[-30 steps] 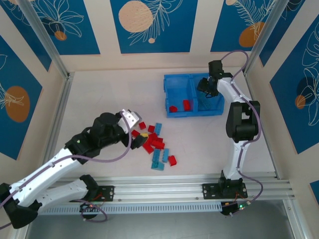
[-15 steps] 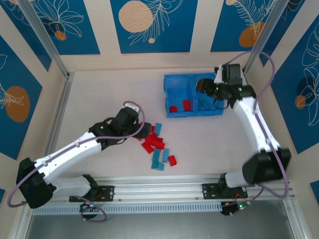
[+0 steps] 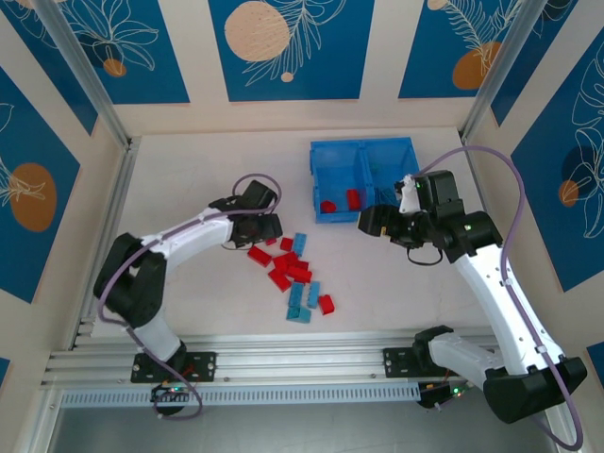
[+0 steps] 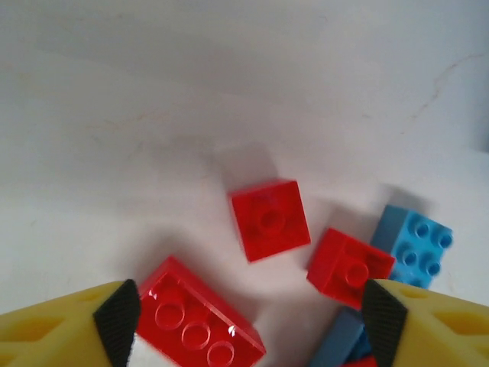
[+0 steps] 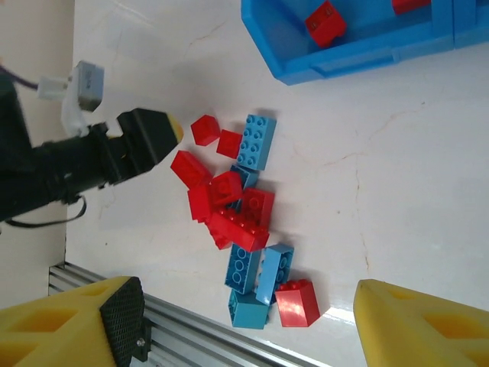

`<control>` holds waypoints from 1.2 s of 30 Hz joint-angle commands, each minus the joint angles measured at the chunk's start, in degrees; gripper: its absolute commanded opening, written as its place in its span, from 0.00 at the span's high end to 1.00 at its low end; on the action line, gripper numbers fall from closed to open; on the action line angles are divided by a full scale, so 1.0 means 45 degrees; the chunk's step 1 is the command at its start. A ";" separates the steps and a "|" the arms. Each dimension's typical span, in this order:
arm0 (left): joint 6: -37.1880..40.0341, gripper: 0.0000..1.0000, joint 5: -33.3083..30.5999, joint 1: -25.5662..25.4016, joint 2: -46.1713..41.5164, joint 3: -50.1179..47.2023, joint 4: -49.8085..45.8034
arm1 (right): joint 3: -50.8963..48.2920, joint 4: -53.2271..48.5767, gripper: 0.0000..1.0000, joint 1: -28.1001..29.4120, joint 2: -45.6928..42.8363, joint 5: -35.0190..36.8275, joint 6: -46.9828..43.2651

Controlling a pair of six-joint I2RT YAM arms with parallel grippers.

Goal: Sort the legos into containers by color

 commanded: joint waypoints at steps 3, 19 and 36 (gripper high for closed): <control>-0.0057 0.33 0.0847 0.0275 0.1638 0.1470 -0.0232 | 0.0071 -0.0589 0.25 0.0085 -0.0235 0.0151 0.0343; 0.0494 0.57 0.0750 0.0264 0.3242 0.1737 -0.0600 | 0.0509 -0.0949 0.25 0.0314 -0.0283 -0.0035 0.0690; 0.4744 0.73 0.0153 -0.1895 0.0976 0.6435 -0.2095 | 0.0953 -0.0369 0.25 0.0515 -0.0666 -0.0585 0.1480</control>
